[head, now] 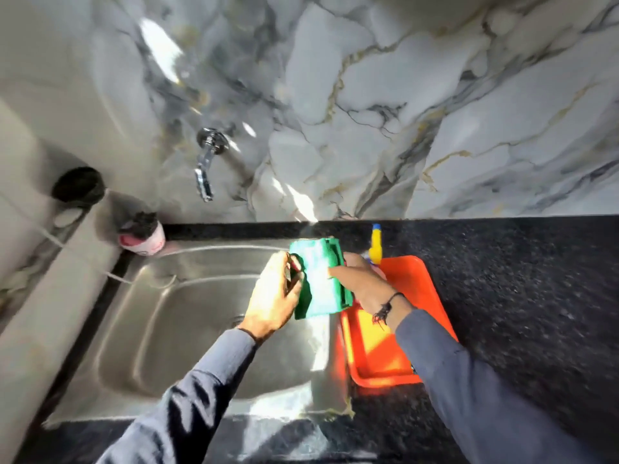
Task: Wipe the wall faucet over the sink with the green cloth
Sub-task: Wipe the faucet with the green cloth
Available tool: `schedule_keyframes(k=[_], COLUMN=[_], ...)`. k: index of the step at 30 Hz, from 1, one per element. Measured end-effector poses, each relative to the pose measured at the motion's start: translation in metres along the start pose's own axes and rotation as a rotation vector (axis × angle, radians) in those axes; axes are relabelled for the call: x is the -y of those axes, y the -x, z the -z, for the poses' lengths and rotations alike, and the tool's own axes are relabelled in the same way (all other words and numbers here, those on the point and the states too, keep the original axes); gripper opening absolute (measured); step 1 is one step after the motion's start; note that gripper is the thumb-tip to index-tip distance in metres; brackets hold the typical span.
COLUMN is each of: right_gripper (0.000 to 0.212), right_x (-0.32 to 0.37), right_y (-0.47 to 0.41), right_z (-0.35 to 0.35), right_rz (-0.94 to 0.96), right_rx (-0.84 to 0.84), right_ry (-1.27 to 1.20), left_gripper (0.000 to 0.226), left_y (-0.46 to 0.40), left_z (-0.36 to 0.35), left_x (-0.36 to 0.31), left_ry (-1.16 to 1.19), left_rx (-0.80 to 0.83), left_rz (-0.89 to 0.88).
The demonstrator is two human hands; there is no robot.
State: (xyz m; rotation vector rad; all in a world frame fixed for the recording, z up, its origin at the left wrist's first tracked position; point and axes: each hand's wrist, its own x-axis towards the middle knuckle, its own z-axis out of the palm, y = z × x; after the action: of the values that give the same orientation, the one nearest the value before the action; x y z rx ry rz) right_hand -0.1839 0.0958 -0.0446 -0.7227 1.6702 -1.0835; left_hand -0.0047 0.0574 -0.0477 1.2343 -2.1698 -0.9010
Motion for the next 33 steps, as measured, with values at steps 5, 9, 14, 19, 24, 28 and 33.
schedule_keyframes(k=[5,9,14,19,24,28,33], right_gripper=[0.03,0.023,0.014,0.041,0.05,0.051,0.021], right_x=[0.068,0.121,0.18,0.216,0.232,0.211,0.19], right_y=[-0.046,-0.089,-0.137,-0.173,-0.206,-0.221,-0.236], right_z=[-0.078,-0.132,-0.184,-0.216,-0.221,-0.212,-0.227], right_rz=[0.148,0.195,0.507,1.01,1.035,1.071,0.417], right_rx=[-0.052,-0.271,-0.608,-0.469,-0.33,-0.489,-0.303], right_ry=[-0.164,-0.228,0.005,0.685,1.111,0.829,-0.554], left_gripper=[0.032,0.046,0.068,0.066,0.061,0.062,0.067], left_y=[-0.061,-0.141,-0.239,-0.33,-0.377,-0.389,-0.394], left_z=[0.117,0.202,0.261,0.29,0.289,0.289,0.283], left_x=[0.047,0.096,0.143,0.145,0.161,0.171,0.174], left_ry=[-0.316,-0.593,-0.931,-1.096,-1.176,-1.132,-1.084], left_rx=[-0.128,-0.279,-0.45,-0.582,-0.713,-0.739,-0.889], left_rz=[-0.167,-0.277,-0.438,-0.781,-0.944,-0.996,-1.079])
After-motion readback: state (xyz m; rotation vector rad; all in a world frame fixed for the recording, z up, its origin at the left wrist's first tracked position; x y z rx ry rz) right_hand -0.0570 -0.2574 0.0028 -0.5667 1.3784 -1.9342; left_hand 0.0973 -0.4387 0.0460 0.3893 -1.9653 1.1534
